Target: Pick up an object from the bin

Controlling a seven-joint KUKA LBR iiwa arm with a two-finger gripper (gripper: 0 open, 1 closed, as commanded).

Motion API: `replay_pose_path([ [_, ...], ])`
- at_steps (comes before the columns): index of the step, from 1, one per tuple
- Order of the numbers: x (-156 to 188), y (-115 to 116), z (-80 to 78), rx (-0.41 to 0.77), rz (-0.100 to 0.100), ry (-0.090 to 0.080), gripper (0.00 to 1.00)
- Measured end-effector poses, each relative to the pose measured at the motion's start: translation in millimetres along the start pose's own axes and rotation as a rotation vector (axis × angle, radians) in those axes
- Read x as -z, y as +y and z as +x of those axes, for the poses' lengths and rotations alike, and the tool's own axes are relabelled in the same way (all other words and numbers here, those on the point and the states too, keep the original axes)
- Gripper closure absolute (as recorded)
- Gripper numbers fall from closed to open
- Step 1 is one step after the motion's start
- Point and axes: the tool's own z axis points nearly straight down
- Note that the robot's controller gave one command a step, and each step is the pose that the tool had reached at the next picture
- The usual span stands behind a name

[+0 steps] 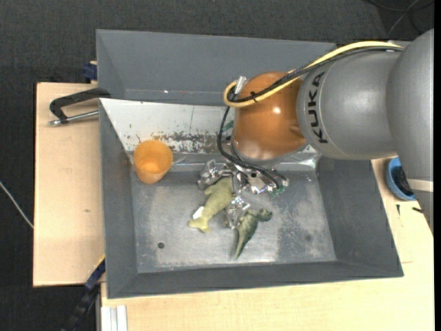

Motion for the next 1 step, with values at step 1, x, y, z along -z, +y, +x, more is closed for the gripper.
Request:
replay_pose_path([
  [1,-0.2,-0.9,0.8,0.001,0.002,0.000,1.00],
])
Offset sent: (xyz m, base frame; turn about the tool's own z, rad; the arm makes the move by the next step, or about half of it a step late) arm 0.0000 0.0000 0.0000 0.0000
